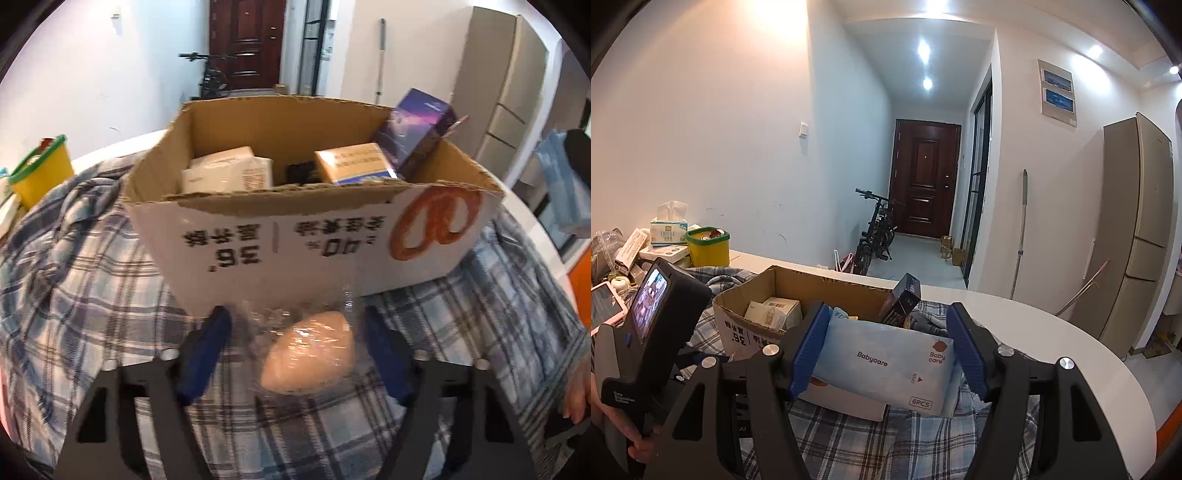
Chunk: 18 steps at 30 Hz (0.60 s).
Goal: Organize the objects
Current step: 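Grasp the ZEESEA sponge bag with the left gripper while the right gripper holds the wipes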
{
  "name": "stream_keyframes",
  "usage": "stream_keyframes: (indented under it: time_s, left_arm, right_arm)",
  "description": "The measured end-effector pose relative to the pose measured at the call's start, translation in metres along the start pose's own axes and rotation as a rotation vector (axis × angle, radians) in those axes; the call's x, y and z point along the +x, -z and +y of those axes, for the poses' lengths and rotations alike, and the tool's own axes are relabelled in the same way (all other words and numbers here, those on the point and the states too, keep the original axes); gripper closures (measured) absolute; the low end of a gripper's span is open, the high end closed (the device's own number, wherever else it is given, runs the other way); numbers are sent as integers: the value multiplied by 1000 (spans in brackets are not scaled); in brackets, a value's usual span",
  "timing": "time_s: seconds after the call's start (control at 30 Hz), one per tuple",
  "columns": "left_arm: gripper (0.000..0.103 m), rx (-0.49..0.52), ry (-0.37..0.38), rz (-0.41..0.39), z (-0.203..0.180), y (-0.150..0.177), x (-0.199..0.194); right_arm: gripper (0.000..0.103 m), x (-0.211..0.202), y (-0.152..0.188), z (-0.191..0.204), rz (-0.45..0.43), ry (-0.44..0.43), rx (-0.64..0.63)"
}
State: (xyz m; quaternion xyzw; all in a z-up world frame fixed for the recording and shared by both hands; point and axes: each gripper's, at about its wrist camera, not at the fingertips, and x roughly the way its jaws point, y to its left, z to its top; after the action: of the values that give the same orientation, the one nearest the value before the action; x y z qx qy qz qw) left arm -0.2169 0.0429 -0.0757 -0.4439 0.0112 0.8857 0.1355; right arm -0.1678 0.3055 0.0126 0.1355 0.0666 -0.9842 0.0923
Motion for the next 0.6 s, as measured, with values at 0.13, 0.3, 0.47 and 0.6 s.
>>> stream_keyframes:
  time_s: [0.13, 0.3, 0.47, 0.6]
  left_arm:
    - [41, -1, 7, -19, 7, -2, -4]
    - [46, 19, 31, -83, 6, -2, -20]
    - [46, 69, 11, -214, -3, 1, -47]
    - [46, 90, -29, -323, -10, 4, -68]
  right_arm:
    - [38, 1, 0, 0, 6, 0, 2]
    - [38, 3, 1, -3, 17, 1, 15]
    - [38, 6, 2, -3, 32, 0, 9]
    - [38, 5, 3, -3, 31, 1, 4]
